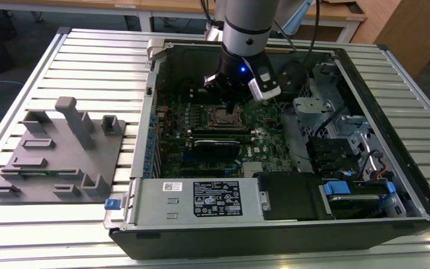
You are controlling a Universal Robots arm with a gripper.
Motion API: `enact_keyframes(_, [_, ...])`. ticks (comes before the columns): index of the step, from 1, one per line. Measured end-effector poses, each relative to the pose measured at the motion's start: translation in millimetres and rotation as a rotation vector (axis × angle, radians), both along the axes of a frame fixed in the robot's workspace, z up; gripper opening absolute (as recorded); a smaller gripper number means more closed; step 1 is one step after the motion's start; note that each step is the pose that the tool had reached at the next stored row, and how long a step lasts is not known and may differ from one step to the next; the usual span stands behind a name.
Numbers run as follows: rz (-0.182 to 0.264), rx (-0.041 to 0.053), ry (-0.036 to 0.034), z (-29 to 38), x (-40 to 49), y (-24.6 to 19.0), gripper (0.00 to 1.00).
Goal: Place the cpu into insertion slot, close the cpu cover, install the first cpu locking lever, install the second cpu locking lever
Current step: 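Install the second cpu locking lever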
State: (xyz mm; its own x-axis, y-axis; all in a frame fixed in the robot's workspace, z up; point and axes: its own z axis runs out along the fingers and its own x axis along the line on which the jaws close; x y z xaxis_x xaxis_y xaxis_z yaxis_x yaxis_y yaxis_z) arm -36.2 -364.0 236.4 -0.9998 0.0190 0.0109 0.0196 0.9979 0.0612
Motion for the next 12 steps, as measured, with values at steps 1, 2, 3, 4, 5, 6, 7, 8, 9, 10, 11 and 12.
enact_keyframes(1, [0.0,0.0,0.0,0.0,0.0,-0.3,0.1])
enact_keyframes(2, [0.0,0.0,0.0,0.0,0.0,-0.5,0.1])
enact_keyframes(3, [0.0,0.0,0.0,0.0,0.0,-0.8,0.1])
enact_keyframes(4, [0.0,0.0,0.0,0.0,0.0,-1.0,0.1])
enact_keyframes(5, [0.0,0.0,0.0,0.0,0.0,-1.2,0.1])
enact_keyframes(6, [0.0,0.0,0.0,0.0,0.0,-1.4,0.1])
enact_keyframes(7, [0.0,0.0,0.0,0.0,0.0,-3.5,0.1])
enact_keyframes(8, [0.0,0.0,0.0,-0.2,0.0,-4.0,0.1])
enact_keyframes(9, [0.0,0.0,0.0,-0.3,0.0,-4.0,0.1])
enact_keyframes(10, [0.0,0.0,0.0,-0.4,0.0,-4.0,0.1])
enact_keyframes(11, [0.0,0.0001,-0.0002,-0.7,0.0,-4.0,0.1])
enact_keyframes(12, [0.0,0.0,-0.0001,-0.9,0.0,-4.0,0.1])
